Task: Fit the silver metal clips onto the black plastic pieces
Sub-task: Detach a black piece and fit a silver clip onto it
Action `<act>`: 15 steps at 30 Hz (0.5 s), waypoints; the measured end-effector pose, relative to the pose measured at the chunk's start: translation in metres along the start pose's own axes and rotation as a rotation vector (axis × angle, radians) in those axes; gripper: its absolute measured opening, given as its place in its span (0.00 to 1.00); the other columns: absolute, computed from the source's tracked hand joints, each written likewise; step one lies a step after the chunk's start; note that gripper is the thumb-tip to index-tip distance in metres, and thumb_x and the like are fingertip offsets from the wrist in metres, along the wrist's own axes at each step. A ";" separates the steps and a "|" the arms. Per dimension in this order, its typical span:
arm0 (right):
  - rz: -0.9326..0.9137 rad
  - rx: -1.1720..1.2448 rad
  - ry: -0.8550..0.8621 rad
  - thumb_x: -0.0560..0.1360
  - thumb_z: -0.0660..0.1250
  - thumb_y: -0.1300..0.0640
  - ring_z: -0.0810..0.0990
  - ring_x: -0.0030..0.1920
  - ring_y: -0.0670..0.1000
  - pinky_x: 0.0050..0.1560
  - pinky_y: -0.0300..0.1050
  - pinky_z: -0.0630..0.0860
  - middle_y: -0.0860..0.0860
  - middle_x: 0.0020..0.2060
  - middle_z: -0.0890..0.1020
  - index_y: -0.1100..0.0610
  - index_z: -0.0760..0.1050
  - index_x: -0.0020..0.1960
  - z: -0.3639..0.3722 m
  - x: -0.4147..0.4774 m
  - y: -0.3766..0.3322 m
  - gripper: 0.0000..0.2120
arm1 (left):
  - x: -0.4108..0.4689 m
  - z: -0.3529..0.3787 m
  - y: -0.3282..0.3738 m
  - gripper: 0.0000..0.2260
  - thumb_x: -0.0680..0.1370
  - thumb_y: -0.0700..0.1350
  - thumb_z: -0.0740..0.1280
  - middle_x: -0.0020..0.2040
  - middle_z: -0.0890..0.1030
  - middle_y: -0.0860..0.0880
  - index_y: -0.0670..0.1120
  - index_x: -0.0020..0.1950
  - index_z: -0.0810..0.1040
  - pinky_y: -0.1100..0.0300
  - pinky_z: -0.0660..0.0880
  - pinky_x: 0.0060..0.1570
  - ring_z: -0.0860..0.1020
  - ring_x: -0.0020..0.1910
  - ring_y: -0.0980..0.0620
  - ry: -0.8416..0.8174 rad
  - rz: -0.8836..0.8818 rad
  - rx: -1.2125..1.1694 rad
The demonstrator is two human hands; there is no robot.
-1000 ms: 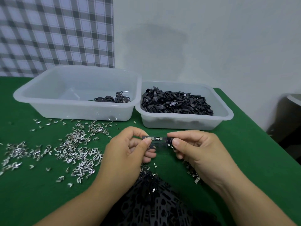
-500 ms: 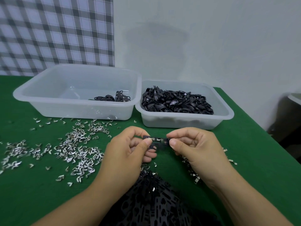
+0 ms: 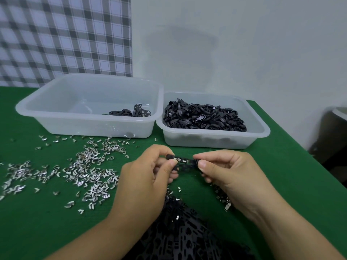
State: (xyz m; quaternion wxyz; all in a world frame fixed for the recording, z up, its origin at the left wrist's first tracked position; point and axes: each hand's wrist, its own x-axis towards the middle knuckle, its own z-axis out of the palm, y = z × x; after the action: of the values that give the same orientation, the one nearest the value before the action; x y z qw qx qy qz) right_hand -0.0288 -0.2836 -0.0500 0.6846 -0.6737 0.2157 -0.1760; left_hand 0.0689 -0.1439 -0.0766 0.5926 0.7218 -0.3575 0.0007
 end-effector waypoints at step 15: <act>0.063 0.245 -0.018 0.59 0.72 0.63 0.76 0.30 0.46 0.33 0.35 0.75 0.55 0.30 0.81 0.62 0.83 0.41 -0.002 0.004 0.003 0.10 | 0.003 0.000 -0.001 0.09 0.75 0.39 0.68 0.32 0.84 0.53 0.54 0.40 0.78 0.66 0.78 0.34 0.82 0.30 0.58 0.034 -0.139 -0.107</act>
State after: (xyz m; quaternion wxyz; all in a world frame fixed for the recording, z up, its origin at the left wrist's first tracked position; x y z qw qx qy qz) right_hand -0.0266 -0.2868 -0.0535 0.7690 -0.5792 0.2076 -0.1735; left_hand 0.0716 -0.1453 -0.0756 0.6348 0.7121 -0.2961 -0.0473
